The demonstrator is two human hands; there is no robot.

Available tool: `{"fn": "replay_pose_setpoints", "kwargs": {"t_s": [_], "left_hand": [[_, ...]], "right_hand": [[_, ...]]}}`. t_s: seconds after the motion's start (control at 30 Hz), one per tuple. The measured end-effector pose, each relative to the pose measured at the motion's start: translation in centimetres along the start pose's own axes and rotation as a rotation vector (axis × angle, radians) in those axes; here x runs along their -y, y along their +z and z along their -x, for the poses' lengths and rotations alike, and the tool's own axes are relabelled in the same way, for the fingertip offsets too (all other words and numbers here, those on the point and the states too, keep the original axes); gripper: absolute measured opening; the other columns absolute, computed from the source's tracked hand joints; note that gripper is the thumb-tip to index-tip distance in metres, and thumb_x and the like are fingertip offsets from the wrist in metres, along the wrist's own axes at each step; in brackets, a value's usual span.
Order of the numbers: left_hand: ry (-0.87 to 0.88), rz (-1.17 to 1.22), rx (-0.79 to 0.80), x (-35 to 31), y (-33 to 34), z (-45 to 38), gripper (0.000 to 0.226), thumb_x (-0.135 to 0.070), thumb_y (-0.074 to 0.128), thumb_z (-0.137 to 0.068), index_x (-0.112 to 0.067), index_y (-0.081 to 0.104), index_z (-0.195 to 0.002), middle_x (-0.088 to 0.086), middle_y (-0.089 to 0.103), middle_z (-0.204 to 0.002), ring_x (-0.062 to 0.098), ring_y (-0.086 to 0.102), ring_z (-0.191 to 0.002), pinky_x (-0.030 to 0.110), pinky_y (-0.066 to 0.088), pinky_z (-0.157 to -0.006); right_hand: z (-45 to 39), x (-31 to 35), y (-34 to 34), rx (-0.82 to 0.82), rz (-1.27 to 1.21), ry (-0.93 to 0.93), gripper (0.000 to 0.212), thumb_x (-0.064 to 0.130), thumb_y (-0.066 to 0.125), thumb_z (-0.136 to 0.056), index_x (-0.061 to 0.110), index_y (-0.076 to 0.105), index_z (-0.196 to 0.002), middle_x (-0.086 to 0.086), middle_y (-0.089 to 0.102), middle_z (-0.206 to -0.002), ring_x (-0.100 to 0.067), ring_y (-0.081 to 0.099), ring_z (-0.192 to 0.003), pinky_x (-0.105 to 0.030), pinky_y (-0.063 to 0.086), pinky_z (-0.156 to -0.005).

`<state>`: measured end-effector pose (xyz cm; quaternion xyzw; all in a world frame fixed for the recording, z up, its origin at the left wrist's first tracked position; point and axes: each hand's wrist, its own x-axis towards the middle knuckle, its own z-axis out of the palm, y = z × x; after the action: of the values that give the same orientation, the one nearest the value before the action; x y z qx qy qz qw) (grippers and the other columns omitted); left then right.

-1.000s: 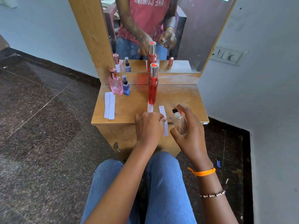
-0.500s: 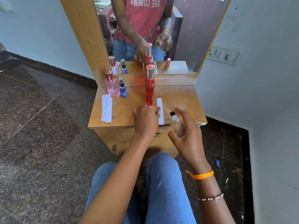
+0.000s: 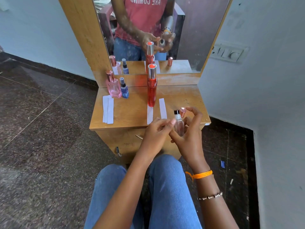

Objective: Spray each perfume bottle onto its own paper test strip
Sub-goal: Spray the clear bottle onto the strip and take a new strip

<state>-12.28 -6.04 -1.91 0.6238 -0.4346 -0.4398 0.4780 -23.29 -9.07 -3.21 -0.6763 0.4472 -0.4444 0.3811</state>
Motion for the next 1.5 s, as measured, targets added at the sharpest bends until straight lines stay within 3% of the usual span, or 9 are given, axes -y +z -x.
{"fn": "replay_pose_setpoints", "kwargs": {"t_s": [0.17,0.3,0.57,0.67,0.77,0.93,1.1,1.37,1.5], "left_hand": [[-0.023,0.067,-0.024,-0.3,-0.4,0.2,0.008,-0.026,0.07,-0.08,-0.031,0.069,-0.086,0.0,0.058,-0.102,0.011,0.059,-0.098,0.024,0.048,-0.086],[-0.045,0.094,-0.071,-0.2,-0.9,0.1,0.009,-0.023,0.069,-0.083,-0.022,0.069,-0.091,-0.001,0.054,-0.101,0.008,0.058,-0.09,0.02,0.05,-0.074],[-0.007,0.077,-0.058,-0.3,-1.7,0.2,0.018,-0.024,0.061,-0.088,-0.011,0.063,-0.101,-0.001,0.061,-0.11,0.003,0.059,-0.093,-0.002,0.041,-0.065],[0.002,0.048,-0.053,-0.3,-1.6,0.4,0.018,-0.025,0.059,-0.089,-0.014,0.061,-0.103,-0.011,0.062,-0.102,0.004,0.06,-0.095,0.006,0.045,-0.07],[0.002,0.029,-0.07,-0.1,-1.7,0.4,0.018,-0.025,0.059,-0.089,-0.014,0.061,-0.103,-0.008,0.063,-0.1,0.012,0.06,-0.1,0.028,0.049,-0.087],[0.033,-0.006,-0.074,-0.2,-2.1,0.4,0.021,-0.024,0.06,-0.088,-0.015,0.06,-0.107,-0.004,0.063,-0.104,0.007,0.06,-0.094,0.014,0.047,-0.073],[0.074,-0.016,-0.088,-0.4,-2.3,0.4,0.024,-0.022,0.061,-0.087,-0.017,0.062,-0.111,0.002,0.067,-0.106,0.01,0.063,-0.092,0.017,0.048,-0.073],[0.145,-0.105,-0.14,-0.4,-2.3,0.6,0.025,-0.021,0.063,-0.085,-0.016,0.064,-0.109,-0.006,0.068,-0.103,0.006,0.061,-0.094,0.011,0.044,-0.075],[0.164,-0.046,-0.124,-1.2,-2.2,0.2,0.028,-0.023,0.062,-0.086,-0.016,0.063,-0.113,-0.003,0.067,-0.11,0.01,0.061,-0.102,0.02,0.048,-0.085]], "right_hand": [[0.2,0.1,0.3,0.06,-0.055,0.008,0.064,0.004,0.071,-0.076,0.021,0.028,-0.12,-0.002,0.055,-0.086,-0.029,0.057,-0.066,-0.049,0.052,-0.056],[0.2,0.1,-1.0,0.25,-0.023,-0.024,0.08,0.012,0.078,-0.074,0.02,0.023,-0.131,-0.007,0.057,-0.108,-0.014,0.063,-0.088,-0.022,0.053,-0.078],[-3.4,-1.4,-2.1,-0.003,0.239,-0.132,0.049,-0.015,0.041,-0.079,0.011,0.057,-0.117,-0.003,0.054,-0.116,-0.018,0.051,-0.112,-0.021,0.038,-0.098],[-4.9,-2.7,-1.1,0.1,0.391,-0.099,0.038,-0.012,0.049,-0.084,0.008,0.063,-0.113,-0.013,0.055,-0.117,-0.025,0.053,-0.111,0.003,0.029,-0.086],[-5.5,-2.4,-0.8,0.054,0.342,-0.086,0.026,-0.01,0.055,-0.084,0.009,0.066,-0.098,-0.01,0.062,-0.095,-0.027,0.061,-0.088,-0.003,0.038,-0.07],[-4.8,2.8,-2.0,0.144,-0.369,-0.029,0.025,-0.004,0.064,-0.083,0.015,0.059,-0.098,-0.003,0.07,-0.088,-0.016,0.067,-0.088,-0.023,0.05,-0.083],[-5.1,3.9,-2.0,0.39,-0.161,-0.074,0.027,-0.005,0.066,-0.081,0.013,0.065,-0.101,-0.001,0.071,-0.09,-0.011,0.067,-0.087,-0.021,0.052,-0.082],[-4.7,3.8,-1.5,0.288,-0.099,-0.062,0.023,0.002,0.078,-0.071,0.006,0.063,-0.088,-0.006,0.066,-0.078,-0.01,0.062,-0.072,-0.021,0.052,-0.069],[-3.6,3.0,-1.9,0.281,-0.17,-0.013,0.04,0.017,0.071,-0.083,0.024,0.055,-0.119,-0.006,0.065,-0.109,-0.013,0.063,-0.097,-0.024,0.052,-0.085]]}}
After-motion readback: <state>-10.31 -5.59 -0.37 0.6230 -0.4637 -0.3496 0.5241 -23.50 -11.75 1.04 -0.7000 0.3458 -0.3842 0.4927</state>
